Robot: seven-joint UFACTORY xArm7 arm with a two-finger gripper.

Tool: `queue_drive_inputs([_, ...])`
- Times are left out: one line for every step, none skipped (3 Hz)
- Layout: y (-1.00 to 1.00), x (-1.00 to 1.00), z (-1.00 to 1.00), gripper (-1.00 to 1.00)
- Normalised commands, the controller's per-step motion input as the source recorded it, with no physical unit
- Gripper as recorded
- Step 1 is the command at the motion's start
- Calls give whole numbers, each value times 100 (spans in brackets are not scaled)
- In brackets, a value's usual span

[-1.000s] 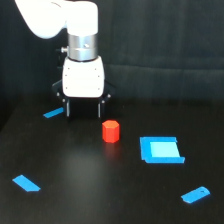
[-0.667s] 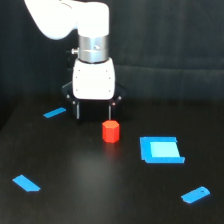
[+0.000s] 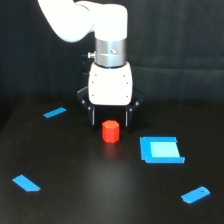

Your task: Pick up the red object from the table

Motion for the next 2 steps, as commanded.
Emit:
queue_drive_inputs([-42, -9, -10, 94])
queue_drive_inputs([-15, -7, -8, -91])
